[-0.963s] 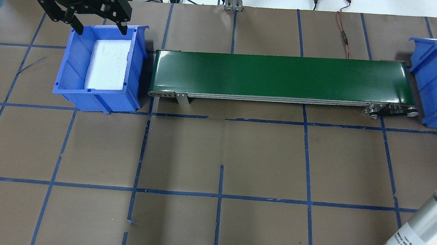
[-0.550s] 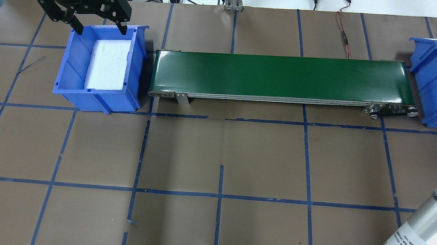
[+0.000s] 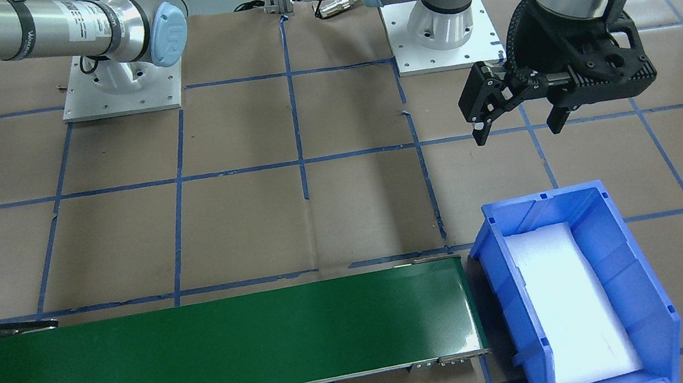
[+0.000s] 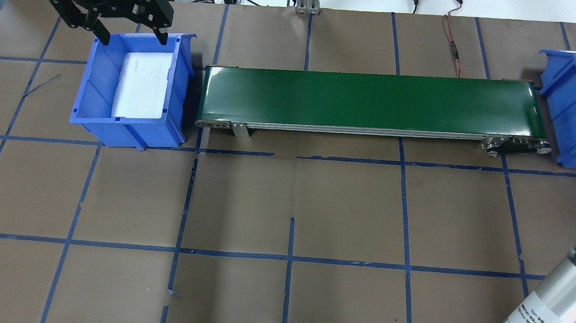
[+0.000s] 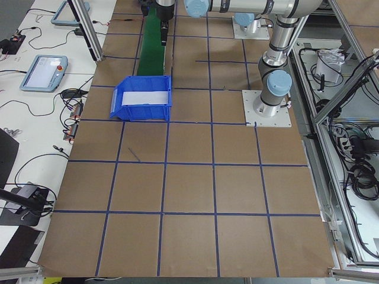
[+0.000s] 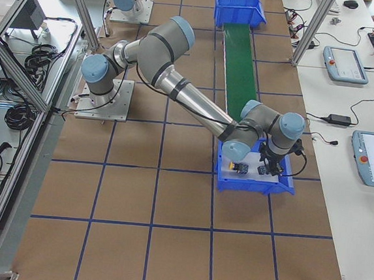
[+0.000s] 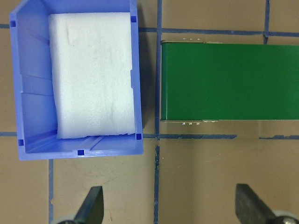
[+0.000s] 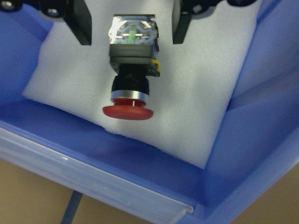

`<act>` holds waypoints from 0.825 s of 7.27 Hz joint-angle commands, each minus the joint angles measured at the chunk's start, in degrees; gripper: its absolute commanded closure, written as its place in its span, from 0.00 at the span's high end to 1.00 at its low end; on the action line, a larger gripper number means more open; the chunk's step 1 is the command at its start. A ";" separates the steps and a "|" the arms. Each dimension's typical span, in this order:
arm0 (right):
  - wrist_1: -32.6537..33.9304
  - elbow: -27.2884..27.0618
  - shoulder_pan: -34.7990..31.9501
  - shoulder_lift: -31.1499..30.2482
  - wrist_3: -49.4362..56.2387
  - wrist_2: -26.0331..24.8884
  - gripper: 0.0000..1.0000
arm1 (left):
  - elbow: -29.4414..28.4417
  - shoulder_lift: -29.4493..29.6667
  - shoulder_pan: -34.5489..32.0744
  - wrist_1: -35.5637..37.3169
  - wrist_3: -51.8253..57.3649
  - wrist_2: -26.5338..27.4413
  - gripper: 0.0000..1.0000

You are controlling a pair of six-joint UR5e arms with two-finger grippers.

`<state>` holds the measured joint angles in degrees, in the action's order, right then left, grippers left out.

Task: Transport two buttons from left to right
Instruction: 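Lower the red button onto the foam and open the right gripper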

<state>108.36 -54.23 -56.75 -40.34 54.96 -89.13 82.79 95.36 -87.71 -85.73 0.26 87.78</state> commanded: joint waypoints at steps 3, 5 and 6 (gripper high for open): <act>-1.30 -0.08 -0.03 -4.73 0.06 -0.08 0.60 | 0.00 0.00 0.26 0.04 0.00 -0.06 1.00; -3.40 -0.52 -3.95 -9.03 -0.12 -0.17 0.58 | 0.00 0.00 0.87 0.04 0.09 -0.33 1.00; -4.89 -1.22 -7.72 -11.32 -1.16 -0.35 0.59 | 0.00 0.00 0.87 0.04 0.09 -0.33 1.00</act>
<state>105.16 -54.74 -60.40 -48.73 54.68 -89.30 82.79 95.36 -86.96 -85.69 0.32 87.51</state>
